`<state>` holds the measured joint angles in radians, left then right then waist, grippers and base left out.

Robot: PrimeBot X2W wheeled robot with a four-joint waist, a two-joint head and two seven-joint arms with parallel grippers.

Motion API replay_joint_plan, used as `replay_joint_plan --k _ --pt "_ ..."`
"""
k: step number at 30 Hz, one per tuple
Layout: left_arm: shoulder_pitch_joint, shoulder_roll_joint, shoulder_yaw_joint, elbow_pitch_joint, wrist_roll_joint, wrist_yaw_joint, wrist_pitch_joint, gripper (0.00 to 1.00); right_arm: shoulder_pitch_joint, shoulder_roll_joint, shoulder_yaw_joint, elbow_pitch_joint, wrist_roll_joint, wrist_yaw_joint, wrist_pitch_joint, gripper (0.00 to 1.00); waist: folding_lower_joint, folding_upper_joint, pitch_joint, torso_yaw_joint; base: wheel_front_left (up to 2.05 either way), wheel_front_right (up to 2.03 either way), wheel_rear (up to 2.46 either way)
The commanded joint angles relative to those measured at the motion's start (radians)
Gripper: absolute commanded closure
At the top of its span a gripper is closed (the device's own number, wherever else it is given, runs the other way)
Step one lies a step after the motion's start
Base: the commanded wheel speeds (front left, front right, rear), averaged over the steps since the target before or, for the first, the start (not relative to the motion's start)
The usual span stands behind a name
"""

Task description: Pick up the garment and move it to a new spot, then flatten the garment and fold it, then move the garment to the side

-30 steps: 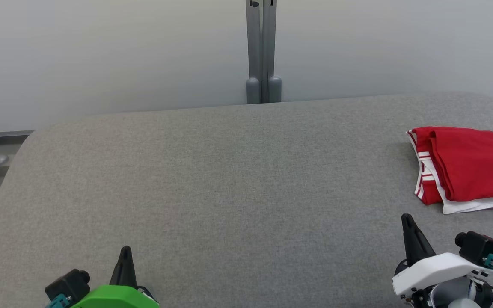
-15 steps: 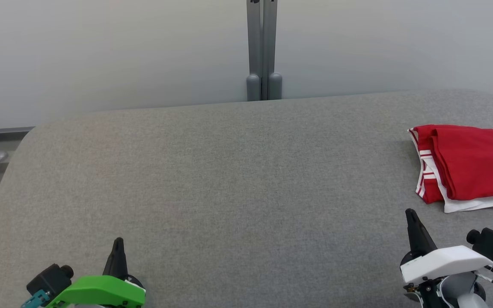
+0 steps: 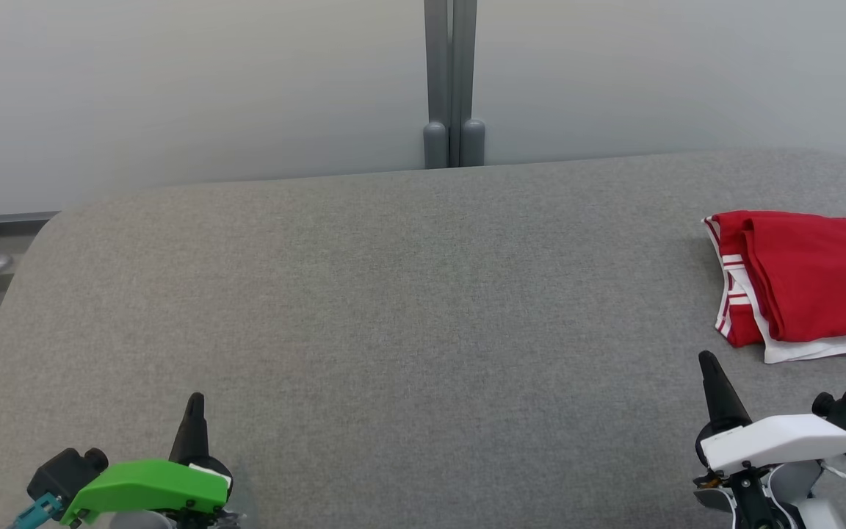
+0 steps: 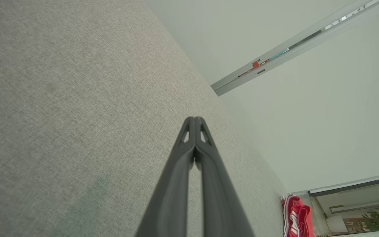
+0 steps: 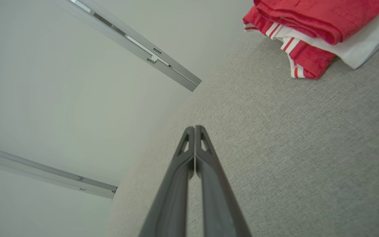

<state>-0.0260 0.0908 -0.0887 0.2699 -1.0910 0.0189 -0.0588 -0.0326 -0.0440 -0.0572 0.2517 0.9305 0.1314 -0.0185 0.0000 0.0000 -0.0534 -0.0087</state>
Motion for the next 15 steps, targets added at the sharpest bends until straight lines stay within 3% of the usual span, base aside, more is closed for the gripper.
replay_joint_plan --k 1,15 --pt "-0.031 0.001 0.016 -0.012 -0.028 -0.009 0.008 1.00 -0.030 -0.005 -0.006 -0.015 0.034 0.000 0.008 1.00 0.0000 0.0000 0.001 0.000 0.00 0.00 0.00" --pt "-0.047 -0.009 0.061 -0.016 -0.146 -0.044 0.049 1.00 -0.044 -0.006 -0.018 -0.014 0.188 -0.001 0.037 1.00 0.0000 0.0000 0.011 0.002 0.00 0.00 0.00"
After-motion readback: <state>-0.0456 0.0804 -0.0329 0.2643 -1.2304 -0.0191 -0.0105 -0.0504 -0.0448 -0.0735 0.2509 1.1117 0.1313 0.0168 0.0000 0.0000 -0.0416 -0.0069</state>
